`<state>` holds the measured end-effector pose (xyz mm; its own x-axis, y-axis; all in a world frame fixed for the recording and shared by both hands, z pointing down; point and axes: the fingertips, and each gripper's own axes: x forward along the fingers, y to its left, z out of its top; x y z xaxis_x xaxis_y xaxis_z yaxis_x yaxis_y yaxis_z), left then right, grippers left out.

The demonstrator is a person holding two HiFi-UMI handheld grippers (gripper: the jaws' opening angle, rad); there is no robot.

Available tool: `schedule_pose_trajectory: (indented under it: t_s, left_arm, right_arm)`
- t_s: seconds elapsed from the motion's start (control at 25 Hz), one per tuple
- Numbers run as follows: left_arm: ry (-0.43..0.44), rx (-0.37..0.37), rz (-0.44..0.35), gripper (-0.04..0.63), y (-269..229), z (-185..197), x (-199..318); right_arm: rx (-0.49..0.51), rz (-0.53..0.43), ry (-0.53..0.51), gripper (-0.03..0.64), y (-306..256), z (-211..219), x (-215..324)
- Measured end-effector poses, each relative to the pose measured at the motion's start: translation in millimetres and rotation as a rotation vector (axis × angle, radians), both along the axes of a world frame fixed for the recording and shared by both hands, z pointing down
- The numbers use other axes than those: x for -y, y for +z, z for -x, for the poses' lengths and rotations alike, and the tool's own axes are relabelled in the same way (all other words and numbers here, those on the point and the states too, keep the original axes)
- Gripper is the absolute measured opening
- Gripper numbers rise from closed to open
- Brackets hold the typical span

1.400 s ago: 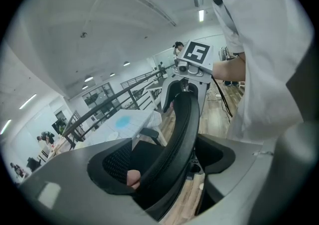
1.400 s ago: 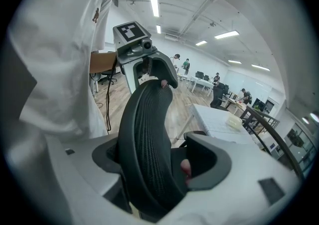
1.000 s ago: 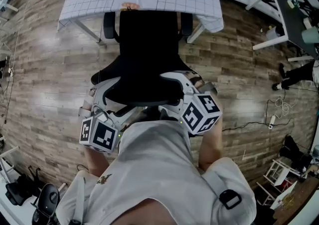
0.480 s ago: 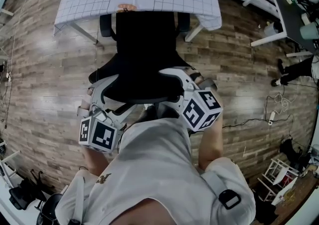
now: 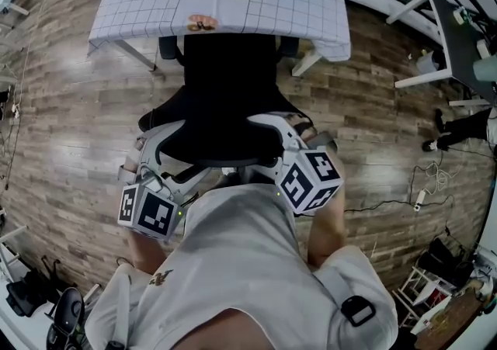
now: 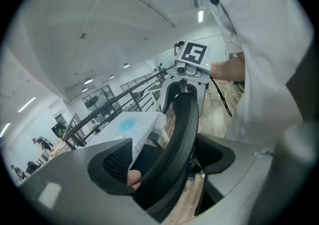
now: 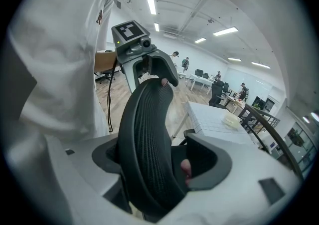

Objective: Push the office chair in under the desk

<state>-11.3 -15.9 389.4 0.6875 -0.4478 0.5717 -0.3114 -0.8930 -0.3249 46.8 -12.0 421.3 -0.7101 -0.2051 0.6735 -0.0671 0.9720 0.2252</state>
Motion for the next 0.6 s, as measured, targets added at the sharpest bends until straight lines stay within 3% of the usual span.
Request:
schedule_pose_trajectory:
  t_s: [0.6]
  left_arm:
    - [-0.029, -0.017, -0.014, 0.390, -3.5, -5.5, 41.5]
  right_arm:
    - [0.007, 0.001, -0.029, 0.339, -2.7, -5.1, 41.7]
